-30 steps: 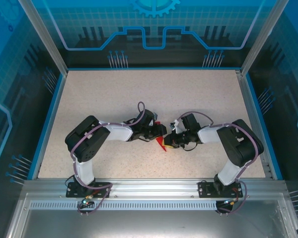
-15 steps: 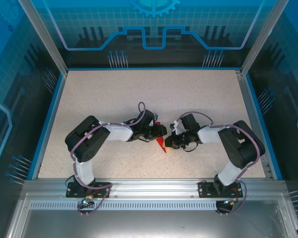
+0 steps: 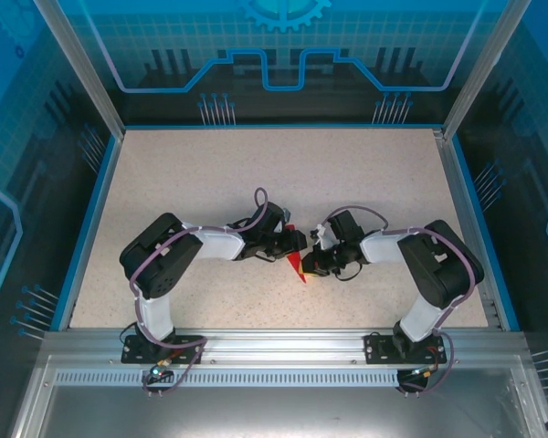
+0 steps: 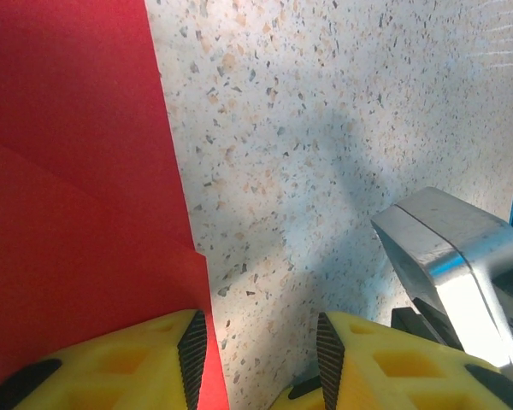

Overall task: Fold a paper plane with a square sheet of paper (pick it up from the middle)
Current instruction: Fold the wing for the fifth time at the center of the table.

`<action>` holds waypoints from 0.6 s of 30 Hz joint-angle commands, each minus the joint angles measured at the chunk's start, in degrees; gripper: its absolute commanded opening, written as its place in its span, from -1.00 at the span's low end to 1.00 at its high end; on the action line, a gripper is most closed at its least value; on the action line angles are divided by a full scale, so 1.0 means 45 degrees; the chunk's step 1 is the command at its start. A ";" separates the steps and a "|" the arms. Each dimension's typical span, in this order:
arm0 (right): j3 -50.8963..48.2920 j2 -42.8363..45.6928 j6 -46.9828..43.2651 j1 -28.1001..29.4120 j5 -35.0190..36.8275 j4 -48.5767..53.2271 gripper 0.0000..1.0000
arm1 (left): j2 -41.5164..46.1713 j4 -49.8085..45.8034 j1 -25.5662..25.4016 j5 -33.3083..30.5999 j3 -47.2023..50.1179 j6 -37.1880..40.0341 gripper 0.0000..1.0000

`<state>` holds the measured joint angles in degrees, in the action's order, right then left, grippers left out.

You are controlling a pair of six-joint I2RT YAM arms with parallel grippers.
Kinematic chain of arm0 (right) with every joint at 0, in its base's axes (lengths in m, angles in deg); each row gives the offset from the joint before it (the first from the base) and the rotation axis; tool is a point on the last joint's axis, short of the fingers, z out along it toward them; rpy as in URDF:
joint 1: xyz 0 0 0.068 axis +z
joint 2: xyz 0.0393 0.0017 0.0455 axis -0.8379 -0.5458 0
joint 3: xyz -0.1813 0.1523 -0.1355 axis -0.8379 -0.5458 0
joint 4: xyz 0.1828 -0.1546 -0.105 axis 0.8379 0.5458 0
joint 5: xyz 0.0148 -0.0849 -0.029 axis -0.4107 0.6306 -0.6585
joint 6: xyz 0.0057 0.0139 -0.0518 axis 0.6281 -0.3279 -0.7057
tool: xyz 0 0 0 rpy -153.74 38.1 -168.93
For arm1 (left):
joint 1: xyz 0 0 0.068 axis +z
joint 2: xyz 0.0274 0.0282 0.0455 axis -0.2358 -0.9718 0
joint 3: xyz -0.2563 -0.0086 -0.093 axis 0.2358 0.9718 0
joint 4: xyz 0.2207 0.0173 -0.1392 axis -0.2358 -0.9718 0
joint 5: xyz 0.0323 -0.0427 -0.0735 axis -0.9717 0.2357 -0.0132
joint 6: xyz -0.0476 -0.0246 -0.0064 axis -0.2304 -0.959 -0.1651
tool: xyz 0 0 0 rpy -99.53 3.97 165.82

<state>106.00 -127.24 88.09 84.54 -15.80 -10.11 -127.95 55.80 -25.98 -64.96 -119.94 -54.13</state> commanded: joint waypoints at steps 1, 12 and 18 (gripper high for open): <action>-0.0258 0.0473 -0.0360 0.0292 0.0150 0.1298 -0.79 | -0.0237 -0.1049 -0.0056 -0.0108 -0.0088 0.0162 -0.14; -0.0606 0.0230 -0.0392 0.0455 0.0739 0.1455 -0.82 | -0.0114 -0.1197 -0.0064 -0.0131 -0.0146 0.0206 -0.14; -0.0624 0.1027 -0.0689 0.0519 0.0822 0.1479 -0.67 | -0.0114 -0.1290 -0.0058 -0.0150 -0.0206 0.0240 -0.15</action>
<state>104.43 -124.18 86.52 85.81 -13.54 -7.97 -127.95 54.36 -26.18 -64.96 -120.57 -54.11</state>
